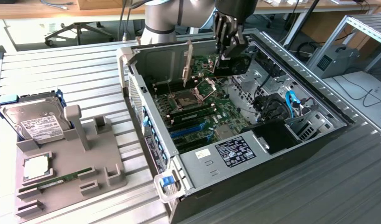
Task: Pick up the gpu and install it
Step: 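Insert the gpu into the slot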
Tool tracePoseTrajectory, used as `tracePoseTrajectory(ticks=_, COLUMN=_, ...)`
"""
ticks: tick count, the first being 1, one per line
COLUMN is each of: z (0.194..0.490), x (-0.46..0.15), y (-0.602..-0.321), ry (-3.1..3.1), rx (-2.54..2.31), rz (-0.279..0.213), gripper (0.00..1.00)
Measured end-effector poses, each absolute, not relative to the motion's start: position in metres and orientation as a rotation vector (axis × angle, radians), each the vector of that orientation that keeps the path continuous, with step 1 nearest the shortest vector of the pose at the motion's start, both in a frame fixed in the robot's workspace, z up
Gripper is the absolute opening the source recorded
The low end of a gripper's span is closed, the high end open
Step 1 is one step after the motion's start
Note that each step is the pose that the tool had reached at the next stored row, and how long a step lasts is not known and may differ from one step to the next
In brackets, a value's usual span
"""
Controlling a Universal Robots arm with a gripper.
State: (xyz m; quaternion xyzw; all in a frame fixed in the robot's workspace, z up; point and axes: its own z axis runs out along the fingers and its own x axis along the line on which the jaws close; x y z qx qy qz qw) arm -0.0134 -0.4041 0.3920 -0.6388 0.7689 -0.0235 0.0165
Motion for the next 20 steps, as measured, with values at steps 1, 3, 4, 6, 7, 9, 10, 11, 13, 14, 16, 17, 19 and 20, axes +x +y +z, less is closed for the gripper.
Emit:
tracePoseTrajectory(ticks=1, z=0.392, x=-0.0134, y=-0.4041, ry=2.386, rx=-1.991, rz=-0.073, gripper=0.27)
tracePoseTrajectory(ticks=3, z=0.3919, x=-0.0134, y=-0.4041, ry=2.377, rx=-2.002, rz=-0.073, gripper=0.27)
tracePoseTrajectory(ticks=4, z=0.3919, x=-0.0134, y=-0.4041, ry=2.368, rx=-2.012, rz=-0.073, gripper=0.27)
tracePoseTrajectory(ticks=6, z=0.3918, x=-0.0134, y=-0.4041, ry=2.355, rx=-2.026, rz=-0.072, gripper=0.27)
tracePoseTrajectory(ticks=7, z=0.3918, x=-0.0134, y=-0.4041, ry=2.349, rx=-2.034, rz=-0.072, gripper=0.27)
tracePoseTrajectory(ticks=9, z=0.3917, x=-0.0134, y=-0.4041, ry=2.339, rx=-2.045, rz=-0.072, gripper=0.27)
tracePoseTrajectory(ticks=10, z=0.3917, x=-0.0134, y=-0.4041, ry=2.334, rx=-2.05, rz=-0.072, gripper=0.27)
tracePoseTrajectory(ticks=11, z=0.3916, x=-0.0134, y=-0.4041, ry=2.33, rx=-2.054, rz=-0.072, gripper=0.27)
tracePoseTrajectory(ticks=13, z=0.3916, x=-0.0134, y=-0.4041, ry=2.321, rx=-2.064, rz=-0.071, gripper=0.27)
tracePoseTrajectory(ticks=14, z=0.3916, x=-0.0134, y=-0.4041, ry=2.317, rx=-2.069, rz=-0.071, gripper=0.27)
tracePoseTrajectory(ticks=16, z=0.3915, x=-0.0134, y=-0.4041, ry=2.304, rx=-2.083, rz=-0.071, gripper=0.27)
tracePoseTrajectory(ticks=17, z=0.3914, x=-0.0134, y=-0.4041, ry=2.299, rx=-2.088, rz=-0.071, gripper=0.27)
tracePoseTrajectory(ticks=19, z=0.3913, x=-0.0134, y=-0.4041, ry=2.289, rx=-2.099, rz=-0.071, gripper=0.27)
tracePoseTrajectory(ticks=20, z=0.3913, x=-0.0134, y=-0.4041, ry=2.285, rx=-2.103, rz=-0.07, gripper=0.27)
